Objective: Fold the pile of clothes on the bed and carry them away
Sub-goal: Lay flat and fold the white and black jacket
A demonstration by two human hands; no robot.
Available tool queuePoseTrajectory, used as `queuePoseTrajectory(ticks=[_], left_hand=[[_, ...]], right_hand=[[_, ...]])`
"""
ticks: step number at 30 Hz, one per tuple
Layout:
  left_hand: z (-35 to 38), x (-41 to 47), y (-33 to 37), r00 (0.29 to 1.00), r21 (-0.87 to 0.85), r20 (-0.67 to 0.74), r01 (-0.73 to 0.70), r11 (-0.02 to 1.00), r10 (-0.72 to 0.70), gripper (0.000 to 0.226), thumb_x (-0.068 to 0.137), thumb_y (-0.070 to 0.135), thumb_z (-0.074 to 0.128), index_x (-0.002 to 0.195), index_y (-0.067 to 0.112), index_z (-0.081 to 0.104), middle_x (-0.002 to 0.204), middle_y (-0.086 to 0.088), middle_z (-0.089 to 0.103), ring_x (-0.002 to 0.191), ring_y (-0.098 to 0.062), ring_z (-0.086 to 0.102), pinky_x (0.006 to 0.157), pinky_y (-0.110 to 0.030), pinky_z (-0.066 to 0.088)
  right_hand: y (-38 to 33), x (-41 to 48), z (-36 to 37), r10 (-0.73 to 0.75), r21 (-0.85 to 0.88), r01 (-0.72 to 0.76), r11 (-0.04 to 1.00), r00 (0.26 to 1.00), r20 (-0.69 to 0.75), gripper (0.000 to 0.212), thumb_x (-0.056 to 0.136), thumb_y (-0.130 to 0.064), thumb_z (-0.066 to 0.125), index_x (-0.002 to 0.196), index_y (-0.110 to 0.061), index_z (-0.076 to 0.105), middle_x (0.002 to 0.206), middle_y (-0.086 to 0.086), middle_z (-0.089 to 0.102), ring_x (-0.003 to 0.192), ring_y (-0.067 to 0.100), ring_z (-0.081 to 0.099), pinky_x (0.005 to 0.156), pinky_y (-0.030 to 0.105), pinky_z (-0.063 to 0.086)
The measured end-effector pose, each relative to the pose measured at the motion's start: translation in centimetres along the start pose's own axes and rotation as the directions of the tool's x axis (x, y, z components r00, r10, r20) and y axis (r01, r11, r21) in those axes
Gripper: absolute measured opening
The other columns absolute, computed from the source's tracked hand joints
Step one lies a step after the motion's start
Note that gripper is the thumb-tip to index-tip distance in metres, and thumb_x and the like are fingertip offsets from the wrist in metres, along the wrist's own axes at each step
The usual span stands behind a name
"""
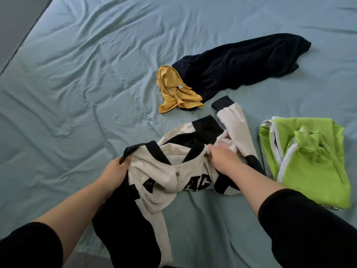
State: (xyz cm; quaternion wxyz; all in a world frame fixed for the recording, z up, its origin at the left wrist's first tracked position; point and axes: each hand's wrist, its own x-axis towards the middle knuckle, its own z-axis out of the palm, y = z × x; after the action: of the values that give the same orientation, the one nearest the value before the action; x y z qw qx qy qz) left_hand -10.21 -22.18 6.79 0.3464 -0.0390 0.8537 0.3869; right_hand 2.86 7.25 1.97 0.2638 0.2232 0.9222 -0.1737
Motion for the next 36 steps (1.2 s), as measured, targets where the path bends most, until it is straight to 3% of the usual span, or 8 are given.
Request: queuePoseTrajectory(ticks=[3,10,16,21,27,31,34,36], left_hand=[[0.6,0.2,-0.6,0.999,0.013,0.039,-0.018,1.000,0.018,0.033,0.102,0.036,0.041,0.084,0.021,0.064,0.087,0.003,0.068,0.083,-0.015,0.061,0.072,-0.029,0.045],[1.2,-0.8,-0.2,0.985,0.114,0.174,-0.010,0.993,-0.010,0.037,0.100,0.038,0.046,0.087,0.013,0.070,0.087,0.000,0.072,0.086,-0.017,0.064,0.067,-0.024,0.045],[0.2,0.7,1.9,0.977,0.136,0.210,-0.049,0.990,0.020,0.028,0.094,0.044,0.055,0.090,0.022,0.072,0.091,0.004,0.073,0.090,-0.014,0.066,0.079,-0.029,0.048],[-0.8,4.8,7.5,0.976,0.460,0.153,-0.211,0.862,0.157,0.016,0.094,0.033,0.056,0.091,0.024,0.069,0.091,0.001,0.068,0.094,-0.025,0.062,0.073,-0.031,0.046],[-2.1,8.1,19.7,0.962,0.470,-0.069,-0.201,0.860,0.263,0.019,0.087,0.014,0.054,0.092,0.007,0.071,0.087,-0.014,0.067,0.083,-0.033,0.062,0.073,-0.035,0.051],[-2.6,9.8,25.8,0.933,0.234,-0.132,-0.300,0.925,0.336,0.031,0.089,0.007,0.043,0.110,0.008,0.066,0.107,-0.019,0.068,0.101,-0.036,0.063,0.090,-0.041,0.050],[-1.3,10.0,26.2,0.934,0.249,-0.007,-0.344,0.905,0.357,0.051,0.096,0.013,0.042,0.146,0.018,0.036,0.135,-0.014,0.053,0.117,-0.033,0.053,0.092,-0.036,0.043],[0.2,9.6,23.7,0.954,0.250,0.098,-0.301,0.920,0.285,0.069,0.098,0.016,0.043,0.155,0.030,0.007,0.150,-0.009,0.038,0.128,-0.030,0.046,0.095,-0.034,0.040]], right_hand=[[0.5,-1.5,1.2,0.115,0.181,-0.127,0.975,0.991,0.073,0.018,0.097,-0.026,0.031,0.101,-0.020,0.047,0.108,0.011,0.060,0.106,0.034,0.055,0.083,0.041,0.042],[2.9,-7.7,-0.9,0.009,0.168,-0.138,0.976,0.800,0.600,0.044,0.098,-0.044,0.040,0.127,-0.016,0.058,0.133,0.001,0.056,0.120,0.018,0.053,0.098,0.026,0.036],[4.7,-8.4,-3.6,0.021,0.358,-0.138,0.924,0.950,0.312,0.019,0.087,-0.026,0.063,0.073,-0.016,0.054,0.076,-0.004,0.054,0.074,0.011,0.051,0.057,0.015,0.036],[4.0,-4.1,-8.7,0.151,0.188,-0.150,0.971,0.988,0.011,0.016,0.083,-0.016,0.058,0.067,-0.017,0.057,0.073,0.003,0.060,0.079,0.026,0.058,0.060,0.029,0.037],[0.8,1.2,-18.9,0.384,0.420,-0.239,0.876,0.872,-0.304,0.013,0.084,-0.014,0.050,0.080,-0.016,0.062,0.079,0.004,0.062,0.083,0.031,0.058,0.062,0.029,0.037],[0.4,4.2,-24.7,0.414,0.574,-0.165,0.802,0.845,-0.337,0.043,0.094,-0.021,0.046,0.138,-0.020,0.046,0.133,0.008,0.055,0.115,0.029,0.054,0.092,0.035,0.045],[0.3,4.4,-24.9,0.313,0.620,-0.132,0.774,0.930,-0.193,0.076,0.096,-0.023,0.049,0.152,-0.031,0.000,0.156,0.005,0.026,0.130,0.029,0.043,0.100,0.035,0.040],[0.5,3.5,-22.3,0.269,0.607,-0.127,0.784,0.952,-0.148,0.075,0.096,-0.021,0.048,0.152,-0.034,0.000,0.157,0.006,0.025,0.134,0.029,0.040,0.102,0.035,0.038]])
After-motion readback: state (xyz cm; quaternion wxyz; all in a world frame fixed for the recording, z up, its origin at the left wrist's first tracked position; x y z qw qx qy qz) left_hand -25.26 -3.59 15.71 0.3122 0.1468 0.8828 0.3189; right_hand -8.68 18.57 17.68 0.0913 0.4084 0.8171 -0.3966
